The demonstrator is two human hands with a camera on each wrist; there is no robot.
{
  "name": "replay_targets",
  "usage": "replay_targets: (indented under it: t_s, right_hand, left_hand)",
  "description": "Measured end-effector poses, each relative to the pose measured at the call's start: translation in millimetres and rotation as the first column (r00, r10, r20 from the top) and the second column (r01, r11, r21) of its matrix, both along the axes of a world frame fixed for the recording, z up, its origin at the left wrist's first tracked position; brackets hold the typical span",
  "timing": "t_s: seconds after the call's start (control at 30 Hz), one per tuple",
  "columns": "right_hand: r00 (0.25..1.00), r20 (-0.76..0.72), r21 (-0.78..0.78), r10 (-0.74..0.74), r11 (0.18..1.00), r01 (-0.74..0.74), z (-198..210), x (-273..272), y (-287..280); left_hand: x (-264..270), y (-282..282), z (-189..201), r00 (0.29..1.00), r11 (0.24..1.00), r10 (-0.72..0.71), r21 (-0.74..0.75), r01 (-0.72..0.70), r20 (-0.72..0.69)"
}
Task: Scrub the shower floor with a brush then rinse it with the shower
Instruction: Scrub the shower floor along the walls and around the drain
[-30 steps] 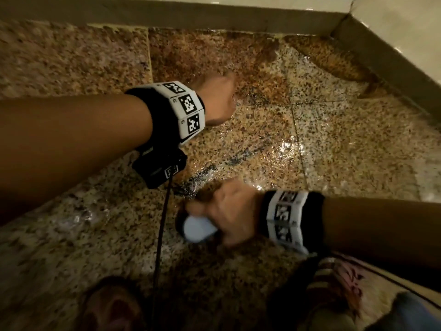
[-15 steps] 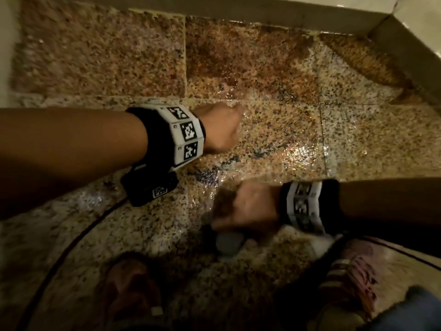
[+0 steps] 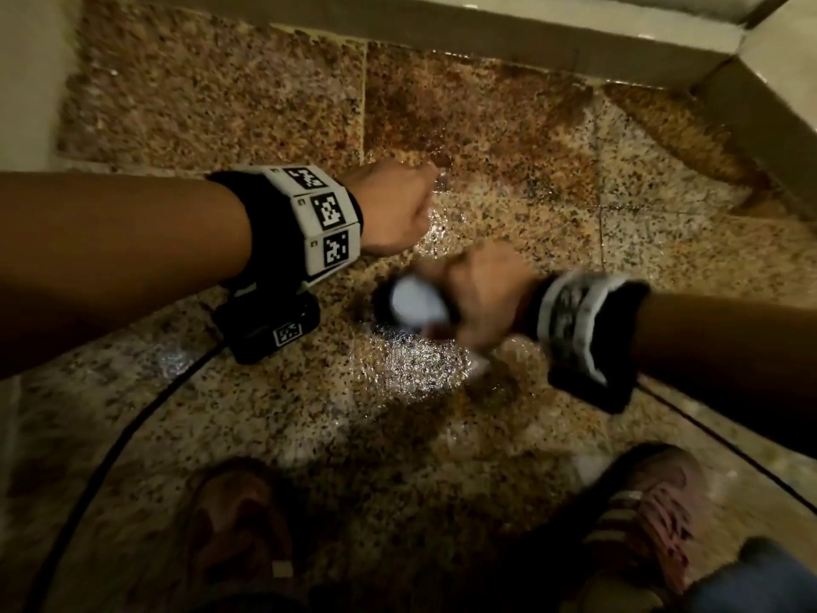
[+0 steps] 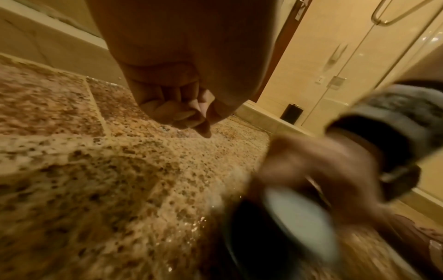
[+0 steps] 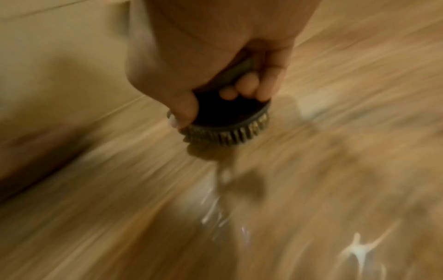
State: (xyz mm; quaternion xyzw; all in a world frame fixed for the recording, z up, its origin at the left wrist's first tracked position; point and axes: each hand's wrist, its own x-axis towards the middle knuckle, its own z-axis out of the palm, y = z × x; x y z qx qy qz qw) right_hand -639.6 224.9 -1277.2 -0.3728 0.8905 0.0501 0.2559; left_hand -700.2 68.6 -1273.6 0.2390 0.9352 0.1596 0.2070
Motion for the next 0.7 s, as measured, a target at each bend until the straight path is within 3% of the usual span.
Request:
replay_targets:
  t_s: [0.07, 0.1, 0.23, 0.3, 0.37, 0.4, 0.47, 0.5, 0.57, 0.63, 0.7]
  right_hand:
    - [0.970, -0.132, -0.022, -0.203, 0.979, 0.202, 1, -27, 9]
    - [0.968, -0.148, -0.030, -0.205, 0.979, 0.203, 0, -25, 10]
    - [0.981, 0.170, 0.005, 0.090, 0.996, -0.092, 0, 52, -10]
    - [0.975, 0.202, -0.079, 0.095, 0.994, -0.080, -2, 47, -8]
    - [0.991, 0.127, -0.028, 0.033, 0.999, -0.030, -1, 11, 1]
    - [0.997, 0.035, -0.005, -0.069, 0.998, 0.070, 1, -9, 8]
    - [0.952, -0.145, -0.012, -0.268, 0.963, 0.269, 5, -34, 18]
    - [0.946, -0.163, -0.020, -0.280, 0.960, 0.281, 5, -32, 17]
    - [0.995, 0.011, 0.013, -0.103, 0.995, 0.102, 3, 4, 6]
    - [0.951, 0.276, -0.011, 0.142, 0.989, -0.145, 6, 54, -8]
    - [0.917, 0.321, -0.047, 0.236, 0.971, -0.233, 5, 63, -12]
  left_hand:
    - [-3, -1, 2, 1.000, 1.000, -0.003, -0.017, 0.003, 0.002]
    - [-7, -3, 5, 1.000, 0.999, -0.003, -0.033, 0.002, -0.013]
    - [-28, -5, 15, 0.997, 0.998, 0.057, 0.010, -0.057, -0.057]
    - [-37, -8, 18, 0.991, 0.993, 0.111, 0.035, -0.109, -0.078]
    - [-42, -14, 20, 0.984, 0.987, 0.159, 0.047, -0.155, -0.083]
    - [-43, -17, 20, 0.981, 0.985, 0.171, 0.043, -0.168, -0.088]
    - [-45, -19, 20, 0.979, 0.984, 0.177, 0.040, -0.174, -0.097]
    - [-46, -19, 21, 0.980, 0.984, 0.175, 0.036, -0.173, -0.096]
    - [-47, -17, 24, 0.980, 0.984, 0.177, 0.045, -0.173, -0.090]
    - [-50, -12, 27, 0.978, 0.981, 0.187, 0.062, -0.182, -0.095]
    - [-51, -7, 28, 0.975, 0.979, 0.198, 0.076, -0.191, -0.101]
